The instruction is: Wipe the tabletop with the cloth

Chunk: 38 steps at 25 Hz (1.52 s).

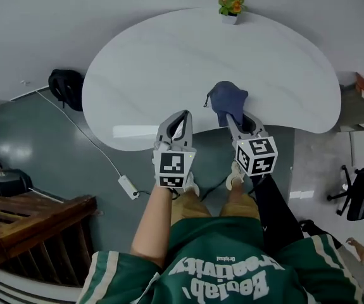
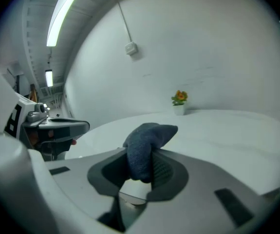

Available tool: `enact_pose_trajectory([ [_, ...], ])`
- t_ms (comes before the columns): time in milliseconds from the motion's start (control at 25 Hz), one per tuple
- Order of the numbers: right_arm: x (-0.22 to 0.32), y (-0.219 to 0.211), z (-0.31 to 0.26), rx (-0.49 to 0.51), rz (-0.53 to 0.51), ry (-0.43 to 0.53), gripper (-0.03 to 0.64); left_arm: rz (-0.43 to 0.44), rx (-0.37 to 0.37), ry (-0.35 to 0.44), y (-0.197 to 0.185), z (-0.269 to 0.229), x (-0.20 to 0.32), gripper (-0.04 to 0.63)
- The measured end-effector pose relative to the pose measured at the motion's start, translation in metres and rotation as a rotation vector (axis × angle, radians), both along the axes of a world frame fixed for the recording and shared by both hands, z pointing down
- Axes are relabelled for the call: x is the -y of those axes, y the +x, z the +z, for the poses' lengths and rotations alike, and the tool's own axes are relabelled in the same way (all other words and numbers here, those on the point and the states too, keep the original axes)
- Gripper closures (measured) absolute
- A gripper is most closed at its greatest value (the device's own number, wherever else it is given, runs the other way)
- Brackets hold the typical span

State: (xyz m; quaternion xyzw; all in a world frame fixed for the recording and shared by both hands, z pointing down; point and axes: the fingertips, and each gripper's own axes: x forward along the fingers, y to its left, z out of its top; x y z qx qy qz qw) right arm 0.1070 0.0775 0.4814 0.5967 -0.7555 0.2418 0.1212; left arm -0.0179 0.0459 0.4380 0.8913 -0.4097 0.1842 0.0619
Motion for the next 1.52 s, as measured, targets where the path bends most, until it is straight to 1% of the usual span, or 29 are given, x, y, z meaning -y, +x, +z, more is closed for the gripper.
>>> enact_pose_trajectory([
  [200, 0.023, -0.157, 0.003, 0.026, -0.186, 0.009, 0.526, -0.156, 0.029, 0.004, -0.145, 0.002, 0.007, 0.595],
  [440, 0.028, -0.306, 0.012, 0.024, -0.343, 0.005, 0.526, -0.271, 0.055, 0.008, -0.279, 0.007, 0.007, 0.595],
  [560, 0.022, -0.368, 0.020, 0.029, -0.427, -0.014, 0.526, -0.355, 0.056, 0.003, -0.338, 0.009, -0.002, 0.595],
  [640, 0.016, -0.400, 0.032, 0.023, -0.473, -0.043, 0.526, -0.400, 0.054, -0.006, -0.368, 0.012, -0.009, 0.595],
  [760, 0.008, -0.426, 0.067, -0.028, -0.495, -0.145, 0.526, -0.445, 0.053, -0.024, -0.399, 0.019, -0.020, 0.595],
  [800, 0.006, -0.427, 0.078, -0.051, -0.487, -0.178, 0.526, -0.453, 0.052, -0.029, -0.405, 0.021, -0.023, 0.595],
  [880, 0.005, -0.423, 0.087, -0.068, -0.462, -0.208, 0.526, -0.456, 0.046, -0.035, -0.410, 0.024, -0.027, 0.595],
  [1000, 0.005, -0.413, 0.087, -0.073, -0.444, -0.213, 0.526, -0.446, 0.037, -0.043, -0.407, 0.027, -0.028, 0.595],
  [1120, 0.003, -0.400, 0.087, -0.075, -0.429, -0.218, 0.526, -0.420, 0.031, -0.051, -0.390, 0.031, -0.022, 0.595],
  [1280, 0.005, -0.363, 0.087, -0.071, -0.389, -0.216, 0.526, -0.354, 0.033, -0.046, -0.346, 0.029, -0.008, 0.595],
  [1520, 0.010, -0.277, 0.088, -0.052, -0.305, -0.215, 0.526, -0.266, 0.046, -0.040, -0.258, 0.026, 0.006, 0.595],
])
